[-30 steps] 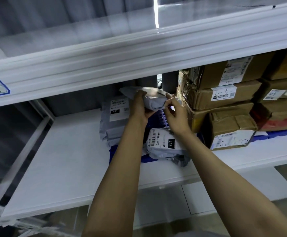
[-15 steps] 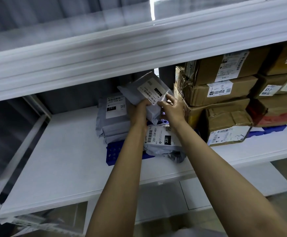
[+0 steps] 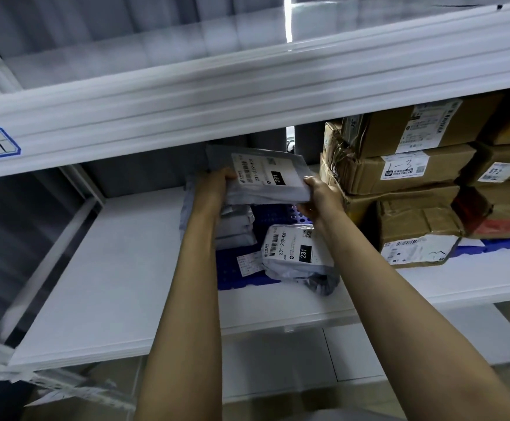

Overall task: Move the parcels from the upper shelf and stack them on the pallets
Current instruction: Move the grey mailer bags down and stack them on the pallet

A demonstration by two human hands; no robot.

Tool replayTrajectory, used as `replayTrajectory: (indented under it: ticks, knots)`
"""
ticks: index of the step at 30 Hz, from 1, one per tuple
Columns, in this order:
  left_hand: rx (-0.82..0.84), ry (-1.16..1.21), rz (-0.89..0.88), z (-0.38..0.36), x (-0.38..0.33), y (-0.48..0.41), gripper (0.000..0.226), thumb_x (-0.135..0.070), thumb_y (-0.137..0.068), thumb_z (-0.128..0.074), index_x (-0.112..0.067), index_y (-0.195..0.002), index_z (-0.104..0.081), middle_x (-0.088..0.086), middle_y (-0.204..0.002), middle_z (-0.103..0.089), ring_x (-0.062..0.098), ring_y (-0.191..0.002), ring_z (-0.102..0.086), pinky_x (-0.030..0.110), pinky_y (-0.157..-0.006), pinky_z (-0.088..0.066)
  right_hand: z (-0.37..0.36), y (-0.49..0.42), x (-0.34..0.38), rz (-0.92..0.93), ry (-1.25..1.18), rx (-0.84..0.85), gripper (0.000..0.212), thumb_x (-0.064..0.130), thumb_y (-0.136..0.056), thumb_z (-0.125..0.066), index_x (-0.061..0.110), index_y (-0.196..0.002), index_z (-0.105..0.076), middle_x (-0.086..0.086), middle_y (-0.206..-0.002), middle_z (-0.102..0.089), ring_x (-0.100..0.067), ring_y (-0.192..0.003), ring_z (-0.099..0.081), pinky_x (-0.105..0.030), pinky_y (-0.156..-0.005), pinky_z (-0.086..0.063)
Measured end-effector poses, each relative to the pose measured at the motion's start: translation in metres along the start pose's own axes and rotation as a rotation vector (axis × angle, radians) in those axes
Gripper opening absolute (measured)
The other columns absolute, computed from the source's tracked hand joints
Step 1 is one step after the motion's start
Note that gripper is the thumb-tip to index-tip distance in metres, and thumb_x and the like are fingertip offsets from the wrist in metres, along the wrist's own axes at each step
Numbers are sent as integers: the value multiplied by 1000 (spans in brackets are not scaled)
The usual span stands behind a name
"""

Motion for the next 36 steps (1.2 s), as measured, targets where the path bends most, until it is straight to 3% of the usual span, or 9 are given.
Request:
replayTrajectory:
  ticks: [5,11,13,16,19,24,27,30,36]
  knots:
    - [-122,208,-92,-5,5,-5,8,-12,-94,-55,-6,-90,-58,15,-85,-65,22,-67,-64,24,-48,-56,-7,0,-2,-30,-165,-42,14,6,-89,-61,9,-85,-48,-18,-101,-58,-23,-79,-62,-24,-43,-54]
    - [-99,140,-232,-54,27,7,50,-21,-83,-67,3,-121,-45,16,-108,-65,26,-93,-68,34,-75,-59,-20,10,-8,31,-286,-64,61,-2,-82,-64,7,-136,-36,-21,-102,-63,-24,-73,-66,-31,-51,-56]
    - [-125,0,-276,-68,31,11,53,-19,-82,-70,-2,-124,-42,3,-108,-61,20,-98,-64,18,-75,-54,-21,13,-8,60,-258,-54,69,-2,-82,-64,18,-140,-33,-14,-100,-61,-25,-84,-67,-38,-69,-58]
    - [-154,-127,-310,-79,33,9,56,-10,-86,-66,2,-130,-34,5,-110,-57,14,-95,-58,-2,-57,-41,-16,12,-5,66,-255,-74,61,3,-80,-68,23,-129,-38,-15,-111,-62,-29,-95,-67,-42,-76,-59]
    - [-159,-236,-280,-82,30,-2,43,-7,-92,-54,1,-131,-39,12,-121,-58,20,-101,-59,10,-66,-45,-8,5,-1,19,-240,-100,44,9,-84,-69,17,-118,-42,-15,-107,-63,-23,-82,-65,-28,-51,-55]
    - [-106,-460,-226,-79,24,-12,33,-12,-99,-37,-1,-128,-48,14,-123,-58,26,-106,-58,30,-76,-46,-3,-17,-2,-15,-102,-209,52,9,-87,-64,14,-134,-42,-12,-119,-56,-19,-81,-58,-29,-48,-48]
    - [-56,-537,-197,-82,26,-16,34,-8,-98,-38,2,-129,-47,15,-127,-55,27,-111,-57,24,-70,-42,-5,-27,-8,-8,-1,-221,50,9,-85,-65,12,-132,-50,-12,-120,-59,-22,-90,-62,-30,-50,-51]
    - [-1,-642,-180,-83,36,-15,44,-8,-91,-45,5,-133,-44,19,-135,-50,34,-121,-52,39,-95,-49,-6,-40,-16,31,166,-268,39,8,-81,-65,9,-120,-62,-13,-117,-65,-28,-100,-65,-32,-60,-56]
    - [191,-764,-152,-82,53,-3,48,-6,-91,-41,1,-138,-40,24,-131,-51,37,-119,-50,36,-96,-45,-3,-55,-16,120,533,-264,19,2,-85,-45,6,-90,-63,-13,-88,-59,-24,-82,-55,-30,-69,-47]
Point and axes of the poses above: each hand's wrist, its own y-axis away from the middle knuckle, its own z-axis out of the back of the hand, x = y × z, the point moved 1 cm from there along -y, towards the middle knuckle
